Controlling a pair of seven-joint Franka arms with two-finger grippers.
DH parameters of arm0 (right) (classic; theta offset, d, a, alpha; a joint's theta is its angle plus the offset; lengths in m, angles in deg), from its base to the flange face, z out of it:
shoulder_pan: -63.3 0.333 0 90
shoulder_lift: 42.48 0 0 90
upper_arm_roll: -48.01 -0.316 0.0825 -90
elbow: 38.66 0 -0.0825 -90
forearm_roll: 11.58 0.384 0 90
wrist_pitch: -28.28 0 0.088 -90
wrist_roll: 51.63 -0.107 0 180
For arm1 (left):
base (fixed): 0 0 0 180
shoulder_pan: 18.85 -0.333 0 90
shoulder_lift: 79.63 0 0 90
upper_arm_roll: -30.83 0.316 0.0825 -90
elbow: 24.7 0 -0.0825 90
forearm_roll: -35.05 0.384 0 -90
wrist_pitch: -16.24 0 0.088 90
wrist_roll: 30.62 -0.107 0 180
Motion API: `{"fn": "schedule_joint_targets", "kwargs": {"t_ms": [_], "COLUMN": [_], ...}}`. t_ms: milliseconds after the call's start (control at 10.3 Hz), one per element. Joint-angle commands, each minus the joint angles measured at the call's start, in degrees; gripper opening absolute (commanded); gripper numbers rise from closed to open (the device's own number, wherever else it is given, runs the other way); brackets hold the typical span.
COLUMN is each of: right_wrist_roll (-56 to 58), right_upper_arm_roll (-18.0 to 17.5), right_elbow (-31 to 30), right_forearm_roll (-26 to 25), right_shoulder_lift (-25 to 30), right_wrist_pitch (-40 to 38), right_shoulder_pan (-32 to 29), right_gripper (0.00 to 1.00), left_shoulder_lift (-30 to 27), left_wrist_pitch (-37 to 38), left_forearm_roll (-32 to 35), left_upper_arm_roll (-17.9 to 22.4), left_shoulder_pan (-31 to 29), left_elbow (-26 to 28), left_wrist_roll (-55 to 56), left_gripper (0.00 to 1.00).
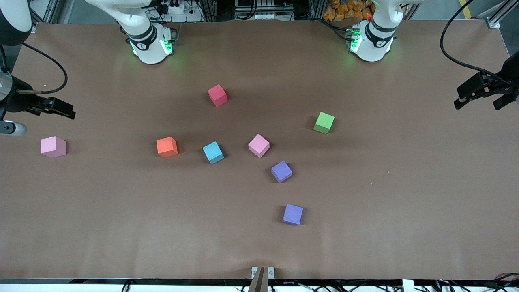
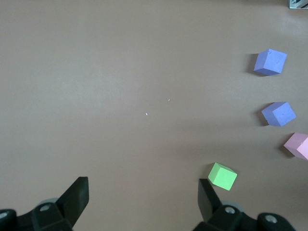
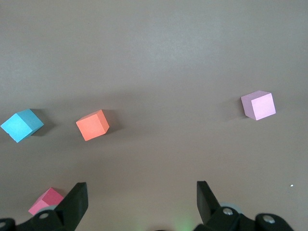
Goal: Arrange blocks into number 1
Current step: 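Reach the left gripper toward the green cube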
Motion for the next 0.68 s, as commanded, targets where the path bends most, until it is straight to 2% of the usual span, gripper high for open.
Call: {"fn": "schedule_joint_targets", "kwargs": {"t_ms": [0,388,582], "right_wrist_roll": [0.2,0.2,0.1], "right_upper_arm_roll": [0.0,0.0,0.0], "right_elbow": [0.6,0.4,0.7], "right_forearm_roll": [0.1,0.1,0.1], "right_shoulder_lift": [-0.1,-0.1,-0.1], "right_wrist_pitch": [-0.7,-1.8,-1.7], "right_shoulder_pan": [-0.3,-0.2,-0.3], "right_gripper": [1.0,1.0,1.0], "left_shoulder_lift": [0.4,1.7,2.7], "left_wrist_pitch": [1.6,1.6,1.6], "left_forearm_roll": [-1.1,-0.8,-1.0], "left_upper_arm_roll": [0.6,0.1,0.1], "left_shoulder_pan": [-0.1,1.2,4.1], "left_elbow": [-1.4,-1.3,-1.3], "left_wrist_roll": [-1.6,-0.8,2.5], "left_gripper": [1.0,1.0,1.0]}}
